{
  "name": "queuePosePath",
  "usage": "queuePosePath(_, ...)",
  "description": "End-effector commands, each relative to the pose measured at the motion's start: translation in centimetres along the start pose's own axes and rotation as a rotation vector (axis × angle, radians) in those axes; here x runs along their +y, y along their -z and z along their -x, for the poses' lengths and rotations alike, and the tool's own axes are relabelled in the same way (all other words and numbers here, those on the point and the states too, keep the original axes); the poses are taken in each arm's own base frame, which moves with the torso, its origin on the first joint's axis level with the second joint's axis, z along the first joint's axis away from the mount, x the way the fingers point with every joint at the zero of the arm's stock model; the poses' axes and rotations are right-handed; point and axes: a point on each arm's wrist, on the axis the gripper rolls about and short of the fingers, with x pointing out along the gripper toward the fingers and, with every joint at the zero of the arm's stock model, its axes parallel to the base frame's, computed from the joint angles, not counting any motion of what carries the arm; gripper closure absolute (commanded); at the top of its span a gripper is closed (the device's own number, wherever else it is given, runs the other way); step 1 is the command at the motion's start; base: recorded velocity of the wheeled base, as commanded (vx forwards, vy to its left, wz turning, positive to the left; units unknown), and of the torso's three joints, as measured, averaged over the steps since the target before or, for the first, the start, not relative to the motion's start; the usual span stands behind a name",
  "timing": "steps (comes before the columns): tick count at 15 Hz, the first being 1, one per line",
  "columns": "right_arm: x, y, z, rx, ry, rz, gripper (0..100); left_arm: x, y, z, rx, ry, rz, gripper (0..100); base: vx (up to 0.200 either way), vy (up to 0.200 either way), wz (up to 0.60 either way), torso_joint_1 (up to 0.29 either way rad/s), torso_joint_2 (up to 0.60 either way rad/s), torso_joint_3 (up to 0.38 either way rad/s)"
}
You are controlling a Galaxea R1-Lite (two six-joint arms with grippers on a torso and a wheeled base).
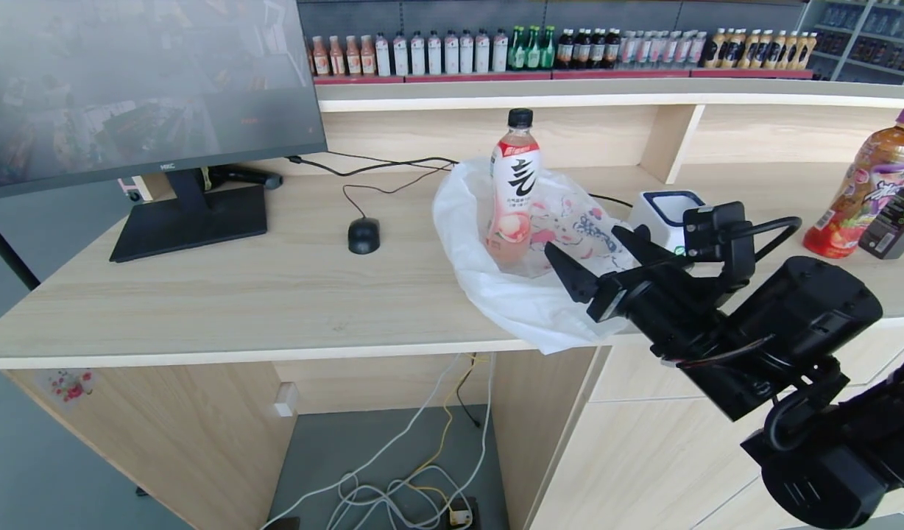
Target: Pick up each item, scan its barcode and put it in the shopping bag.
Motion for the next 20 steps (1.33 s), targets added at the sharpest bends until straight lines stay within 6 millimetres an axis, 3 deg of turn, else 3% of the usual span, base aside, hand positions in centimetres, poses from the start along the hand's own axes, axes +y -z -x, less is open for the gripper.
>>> queuePosePath(1, 0.12, -0.73, 0.29, -0.018, -0.005, 0.003, 0, 0.00, 0.00, 0.00, 0.000, 0.000, 0.001, 0, 0.000, 0.000, 0.00, 0.000, 0.00, 0.000)
queuePosePath(16, 0.55, -0.37, 0.85, 0.006, -0.018, -0.003, 0, 0.00, 0.00, 0.00, 0.000, -0.001, 0.001, 0, -0.013, 0.000, 0.00, 0.000, 0.00, 0.000)
queuePosePath(20, 0.42, -0.42, 0.79, 0.003, -0.013, -0.002, 0, 0.00, 0.00, 0.00, 0.000, -0.001, 0.002, 0, 0.000, -0.200, 0.00, 0.004, 0.00, 0.004)
